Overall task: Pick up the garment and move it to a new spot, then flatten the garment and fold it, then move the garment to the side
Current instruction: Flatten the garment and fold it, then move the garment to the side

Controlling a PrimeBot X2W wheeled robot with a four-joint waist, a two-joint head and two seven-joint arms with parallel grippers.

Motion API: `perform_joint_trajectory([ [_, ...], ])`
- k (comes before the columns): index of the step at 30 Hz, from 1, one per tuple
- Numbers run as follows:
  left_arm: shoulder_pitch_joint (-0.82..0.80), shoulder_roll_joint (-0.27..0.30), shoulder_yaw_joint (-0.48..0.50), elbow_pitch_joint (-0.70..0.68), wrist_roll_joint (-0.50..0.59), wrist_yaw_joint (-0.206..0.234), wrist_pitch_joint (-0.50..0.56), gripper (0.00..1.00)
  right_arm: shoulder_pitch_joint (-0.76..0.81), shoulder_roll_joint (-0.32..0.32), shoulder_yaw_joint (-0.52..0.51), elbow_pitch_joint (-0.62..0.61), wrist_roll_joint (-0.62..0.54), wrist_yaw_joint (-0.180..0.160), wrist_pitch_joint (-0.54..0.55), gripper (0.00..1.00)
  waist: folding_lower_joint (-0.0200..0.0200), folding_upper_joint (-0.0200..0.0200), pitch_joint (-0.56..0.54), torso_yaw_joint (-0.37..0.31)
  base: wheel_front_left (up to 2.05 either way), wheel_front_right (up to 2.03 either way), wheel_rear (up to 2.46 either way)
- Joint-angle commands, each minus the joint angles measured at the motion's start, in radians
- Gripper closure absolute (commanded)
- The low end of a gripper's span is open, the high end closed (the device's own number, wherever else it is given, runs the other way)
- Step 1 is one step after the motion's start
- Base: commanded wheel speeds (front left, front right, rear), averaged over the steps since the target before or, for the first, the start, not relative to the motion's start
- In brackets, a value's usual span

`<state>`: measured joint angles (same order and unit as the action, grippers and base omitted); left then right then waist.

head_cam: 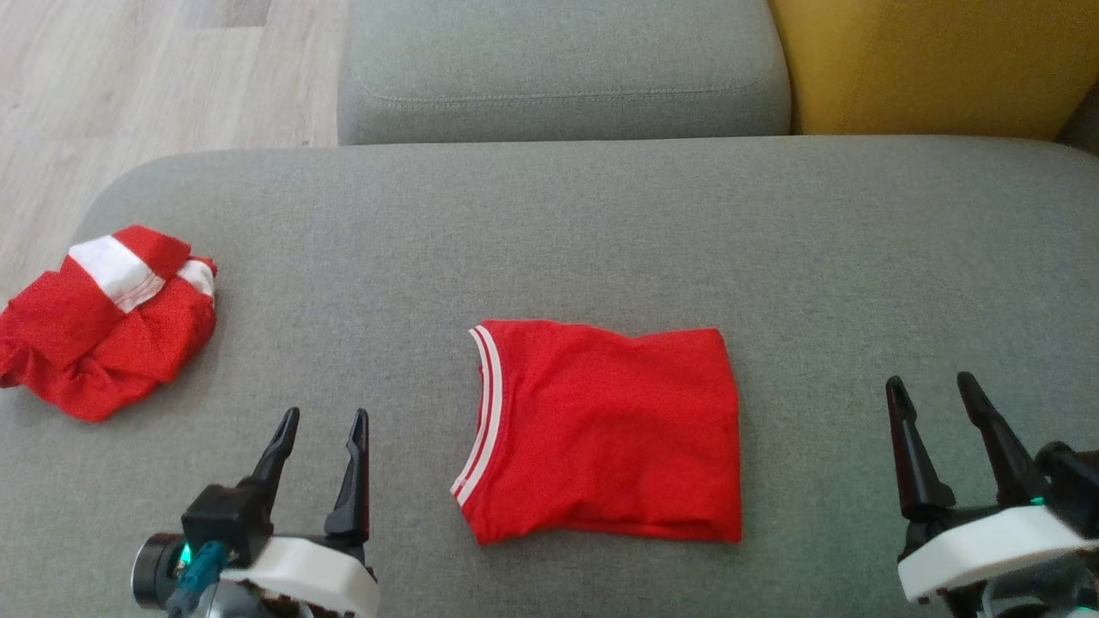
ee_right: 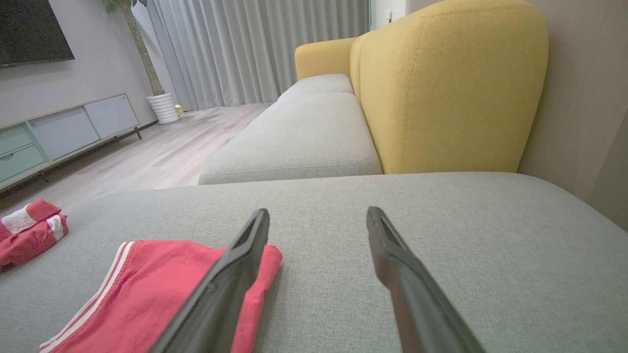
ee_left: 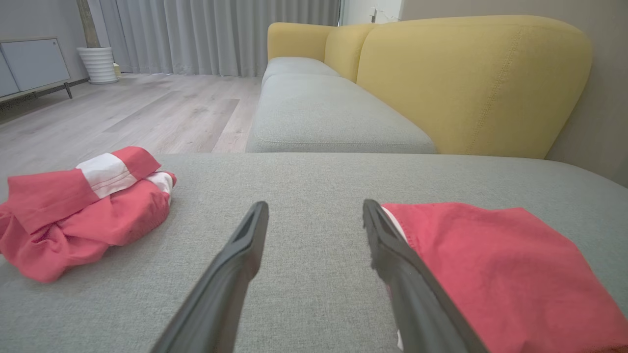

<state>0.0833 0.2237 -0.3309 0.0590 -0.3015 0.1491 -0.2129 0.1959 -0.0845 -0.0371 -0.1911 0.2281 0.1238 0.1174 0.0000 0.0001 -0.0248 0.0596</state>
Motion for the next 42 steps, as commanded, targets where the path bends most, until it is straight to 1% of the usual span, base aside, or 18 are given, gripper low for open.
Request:
perform_joint_trajectory([
  [1, -0.027, 0.02, 0.034, -0.031, -0.006, -0.001, -0.003, 0.0, -0.021, -0.017, 0.021, -0.032, -0.007, 0.007, -0.007, 0.0, 0.0, -0.0001, -0.002, 0.0, 0.0, 0.0, 0.0],
  [15, -0.024, 0.026, 0.025, -0.029, -0.012, 0.006, 0.002, 0.0, -0.004, -0.007, 0.007, -0.027, -0.043, 0.007, -0.02, 0.0, 0.0, -0.0001, -0.011, -0.008, 0.0, 0.0, 0.0],
  [37, -0.035, 0.042, 0.011, -0.034, 0.006, 0.034, 0.007, 0.0, -0.006, 0.0, 0.002, -0.012, -0.04, 0.007, -0.016, 0.0, 0.0, -0.0001, -0.011, -0.003, 0.0, 0.0, 0.0],
  [42, -0.046, 0.044, 0.006, -0.04, 0.011, 0.038, 0.008, 0.0, -0.01, 0.002, -0.001, 0.001, -0.036, 0.007, -0.01, 0.0, 0.0, -0.0001, -0.006, 0.011, 0.0, 0.0, 0.0],
])
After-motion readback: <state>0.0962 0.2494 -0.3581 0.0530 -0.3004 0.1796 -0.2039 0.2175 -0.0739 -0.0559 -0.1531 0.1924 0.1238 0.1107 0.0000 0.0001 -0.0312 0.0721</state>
